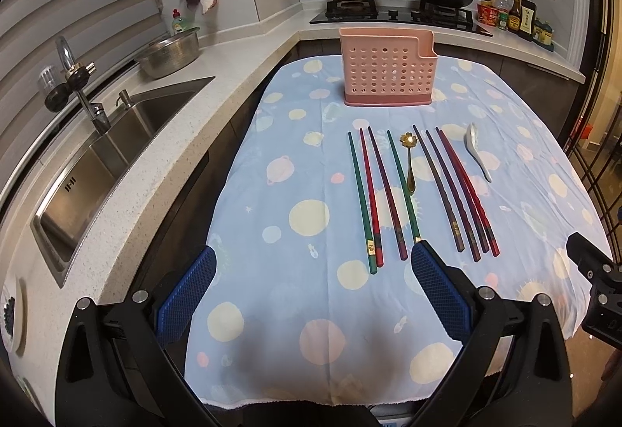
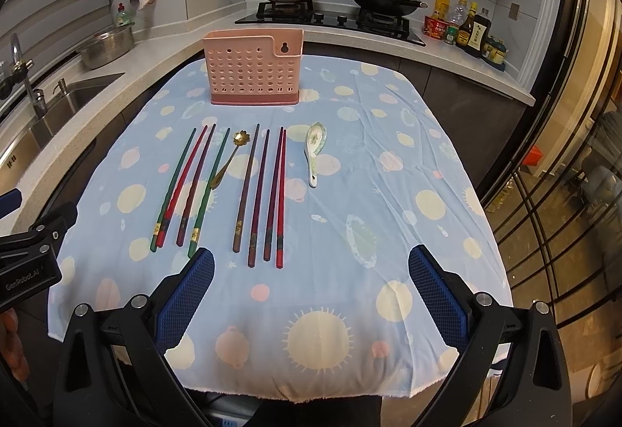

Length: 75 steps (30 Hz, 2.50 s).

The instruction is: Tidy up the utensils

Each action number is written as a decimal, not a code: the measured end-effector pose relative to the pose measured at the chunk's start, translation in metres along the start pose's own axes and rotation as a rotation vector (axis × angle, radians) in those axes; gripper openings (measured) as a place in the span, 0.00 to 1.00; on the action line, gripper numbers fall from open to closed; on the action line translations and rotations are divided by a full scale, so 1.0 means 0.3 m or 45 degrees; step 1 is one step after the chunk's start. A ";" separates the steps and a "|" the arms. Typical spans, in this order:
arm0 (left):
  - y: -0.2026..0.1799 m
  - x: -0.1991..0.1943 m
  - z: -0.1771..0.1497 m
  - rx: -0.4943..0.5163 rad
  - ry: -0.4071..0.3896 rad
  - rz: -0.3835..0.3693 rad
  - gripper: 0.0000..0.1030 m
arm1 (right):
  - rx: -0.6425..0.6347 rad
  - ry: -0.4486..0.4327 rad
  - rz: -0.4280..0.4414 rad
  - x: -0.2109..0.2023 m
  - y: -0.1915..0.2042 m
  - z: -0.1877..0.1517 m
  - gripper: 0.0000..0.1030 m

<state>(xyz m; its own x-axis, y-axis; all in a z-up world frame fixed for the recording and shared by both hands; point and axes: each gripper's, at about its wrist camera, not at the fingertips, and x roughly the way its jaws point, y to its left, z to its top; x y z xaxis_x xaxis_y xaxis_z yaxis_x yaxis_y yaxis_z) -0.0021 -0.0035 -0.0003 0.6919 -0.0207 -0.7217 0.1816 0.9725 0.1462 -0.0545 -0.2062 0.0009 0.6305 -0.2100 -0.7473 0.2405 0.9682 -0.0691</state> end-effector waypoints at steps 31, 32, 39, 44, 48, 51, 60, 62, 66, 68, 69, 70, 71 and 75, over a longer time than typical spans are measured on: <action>-0.001 -0.009 -0.008 0.006 0.006 -0.007 0.93 | -0.003 0.008 0.024 -0.034 0.026 -0.033 0.93; -0.003 -0.011 -0.010 0.007 0.006 -0.008 0.93 | -0.004 0.007 0.024 -0.034 0.026 -0.033 0.93; -0.005 -0.014 -0.011 0.007 0.005 -0.007 0.93 | -0.002 0.008 0.027 -0.039 0.024 -0.038 0.93; -0.005 -0.015 -0.011 0.007 0.006 -0.009 0.93 | -0.002 0.005 0.026 -0.042 0.026 -0.042 0.93; -0.006 -0.014 -0.011 0.006 0.006 -0.008 0.93 | -0.001 0.006 0.027 -0.043 0.025 -0.043 0.93; -0.007 -0.016 -0.012 0.006 0.006 -0.007 0.93 | -0.001 0.006 0.027 -0.043 0.024 -0.042 0.93; -0.006 -0.014 -0.011 0.007 0.006 -0.007 0.93 | -0.001 0.006 0.028 -0.041 0.024 -0.043 0.93; -0.007 -0.016 -0.013 0.006 0.006 -0.008 0.93 | -0.001 0.007 0.029 -0.042 0.025 -0.044 0.93; -0.008 -0.017 -0.016 0.001 0.014 -0.011 0.93 | 0.001 0.008 0.029 -0.043 0.027 -0.050 0.93; -0.010 -0.017 -0.023 -0.012 0.023 -0.016 0.93 | 0.005 0.013 0.029 -0.041 0.027 -0.057 0.93; -0.012 -0.020 -0.031 -0.023 0.027 -0.020 0.93 | 0.008 0.018 0.028 -0.037 0.025 -0.060 0.93; -0.006 -0.012 -0.032 -0.041 0.038 -0.024 0.93 | 0.012 0.023 0.029 -0.032 0.022 -0.063 0.93; 0.000 -0.004 -0.032 -0.054 0.051 -0.032 0.93 | 0.019 0.026 0.032 -0.026 0.018 -0.067 0.93; 0.020 0.068 -0.034 -0.110 0.133 -0.073 0.93 | 0.052 0.041 0.056 0.021 -0.011 -0.067 0.93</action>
<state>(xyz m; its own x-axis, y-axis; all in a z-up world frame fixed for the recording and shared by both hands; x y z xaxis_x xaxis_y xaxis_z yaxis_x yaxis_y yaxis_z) 0.0059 0.0044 -0.0211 0.6050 -0.0569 -0.7942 0.1547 0.9868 0.0472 -0.0660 -0.2080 -0.0167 0.6172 -0.1618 -0.7700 0.2433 0.9699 -0.0088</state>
